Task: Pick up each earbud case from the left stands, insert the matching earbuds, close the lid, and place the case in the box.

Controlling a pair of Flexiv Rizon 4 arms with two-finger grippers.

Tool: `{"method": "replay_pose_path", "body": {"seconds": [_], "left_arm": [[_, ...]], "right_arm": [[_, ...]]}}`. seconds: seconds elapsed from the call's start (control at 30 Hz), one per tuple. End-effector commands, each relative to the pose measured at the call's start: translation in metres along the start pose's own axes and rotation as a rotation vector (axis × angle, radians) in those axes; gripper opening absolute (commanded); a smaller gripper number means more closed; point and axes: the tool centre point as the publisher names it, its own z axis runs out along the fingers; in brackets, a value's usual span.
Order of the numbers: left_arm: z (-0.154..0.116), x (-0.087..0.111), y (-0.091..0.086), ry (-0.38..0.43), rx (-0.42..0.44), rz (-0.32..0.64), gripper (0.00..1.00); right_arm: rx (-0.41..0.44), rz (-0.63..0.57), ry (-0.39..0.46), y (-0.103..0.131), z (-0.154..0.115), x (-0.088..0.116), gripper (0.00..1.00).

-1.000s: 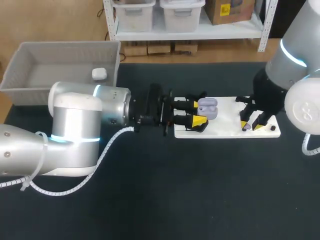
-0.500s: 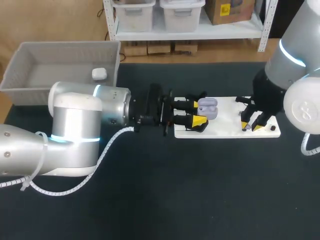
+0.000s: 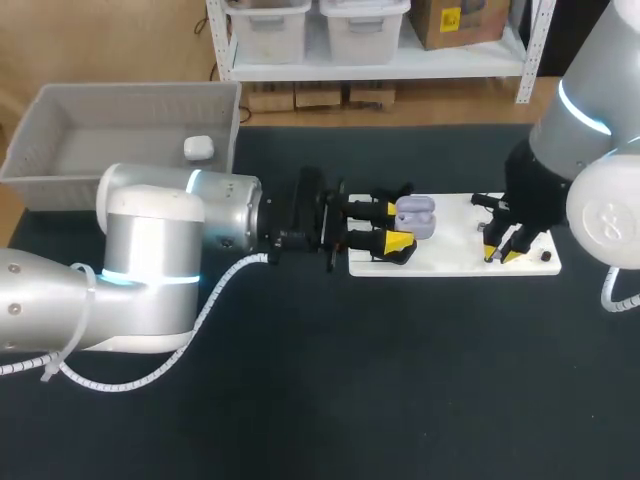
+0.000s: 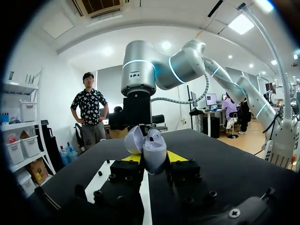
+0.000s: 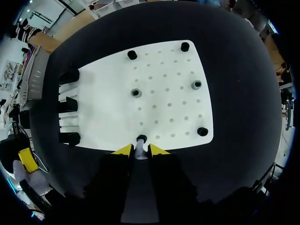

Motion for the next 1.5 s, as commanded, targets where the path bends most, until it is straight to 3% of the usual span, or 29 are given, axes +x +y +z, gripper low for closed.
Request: {"method": "replay_pose_path", "body": {"seconds": [0.03,0.3,0.5,0.73,0.9,1.23,1.5], "left_arm": [[0.000,0.000,-0.002,0.001,-0.007,0.002,0.00],[0.000,0.000,-0.002,0.001,-0.007,0.002,0.00],[0.000,0.000,-0.002,0.001,-0.007,0.002,0.00],[0.000,0.000,-0.002,0.001,-0.007,0.002,0.00],[0.000,0.000,-0.002,0.001,-0.007,0.002,0.00],[0.000,0.000,-0.002,0.001,-0.007,0.002,0.00],[0.000,0.000,-0.002,0.001,-0.007,0.002,0.00]], "right_arm": [[0.002,0.001,-0.010,0.000,-0.010,0.004,0.00],[0.019,0.001,-0.047,0.005,-0.043,0.015,0.00],[0.025,-0.028,-0.063,0.017,-0.088,0.030,0.00],[0.030,-0.097,-0.049,0.043,-0.143,0.048,0.00],[0.048,-0.165,-0.048,0.070,-0.164,0.057,0.00],[0.097,-0.327,0.023,0.120,-0.157,0.053,0.00],[0.070,-0.376,0.074,0.137,-0.144,0.048,0.00]]}}
